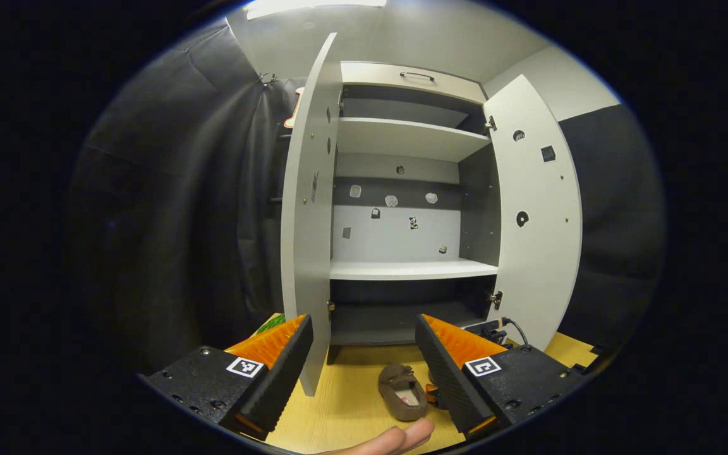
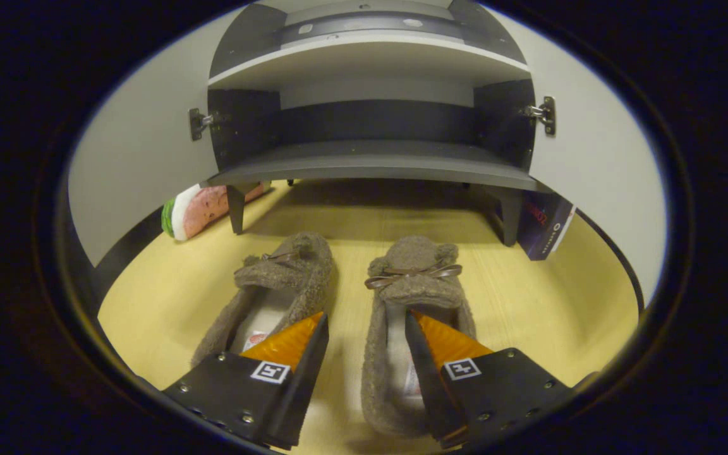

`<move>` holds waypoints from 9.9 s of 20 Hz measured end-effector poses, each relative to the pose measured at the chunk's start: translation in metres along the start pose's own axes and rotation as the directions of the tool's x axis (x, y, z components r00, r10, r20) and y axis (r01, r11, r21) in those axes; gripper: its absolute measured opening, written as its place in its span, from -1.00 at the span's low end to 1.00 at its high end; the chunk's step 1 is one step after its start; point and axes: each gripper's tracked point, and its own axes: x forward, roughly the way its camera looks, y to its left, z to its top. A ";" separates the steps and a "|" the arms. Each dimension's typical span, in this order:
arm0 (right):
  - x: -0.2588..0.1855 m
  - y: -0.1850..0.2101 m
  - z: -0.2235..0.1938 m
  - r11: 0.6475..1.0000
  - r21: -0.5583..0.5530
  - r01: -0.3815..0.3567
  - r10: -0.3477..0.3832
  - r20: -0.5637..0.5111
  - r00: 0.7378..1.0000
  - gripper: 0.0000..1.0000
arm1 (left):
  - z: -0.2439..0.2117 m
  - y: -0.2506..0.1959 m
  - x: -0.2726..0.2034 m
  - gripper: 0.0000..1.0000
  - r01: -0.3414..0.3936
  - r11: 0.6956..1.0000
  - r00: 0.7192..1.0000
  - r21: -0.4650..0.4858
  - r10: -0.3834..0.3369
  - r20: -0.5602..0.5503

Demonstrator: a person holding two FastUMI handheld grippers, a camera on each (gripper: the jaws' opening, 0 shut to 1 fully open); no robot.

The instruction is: Grab one shoe with the right hand and put it into the shoe cabinet, grab the other shoe with the left hand and put it into the shoe cabinet; then close the right door with the right hand and the left door with the left hand.

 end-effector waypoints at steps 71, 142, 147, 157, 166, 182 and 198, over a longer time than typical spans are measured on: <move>-0.071 -0.020 0.452 0.979 0.036 -0.199 0.164 0.438 0.884 0.97 | -0.032 -0.003 0.021 0.99 0.008 1.000 1.000 0.011 -0.008 0.008; -0.351 -0.144 0.161 0.954 0.245 -0.172 -0.056 0.712 0.700 0.97 | 0.020 -0.057 0.096 -0.97 0.046 0.999 0.999 0.029 -0.046 0.016; -0.360 -0.140 0.161 0.950 0.229 -0.211 -0.019 0.720 0.694 0.97 | 0.073 -0.038 0.152 -0.97 -0.008 0.998 0.996 -0.055 0.013 0.085; -0.365 -0.135 0.156 0.951 0.192 -0.242 0.026 0.730 0.683 0.97 | 0.114 -0.020 0.304 -0.97 -0.041 0.981 0.990 -0.192 0.067 0.128; -0.340 -0.145 0.153 0.972 0.174 -0.155 -0.017 0.714 0.699 0.97 | 0.074 -0.005 0.389 -0.97 -0.097 0.974 0.991 -0.206 0.113 0.066; -0.327 -0.123 0.142 0.977 0.135 -0.164 0.025 0.693 0.721 0.97 | 0.068 -0.006 0.382 1.00 -0.101 0.992 0.994 -0.072 0.104 0.043; -0.345 -0.143 0.116 0.967 0.186 -0.171 0.009 0.651 0.759 0.97 | 0.110 -0.041 0.128 0.85 -0.004 0.999 0.992 0.054 -0.002 0.123</move>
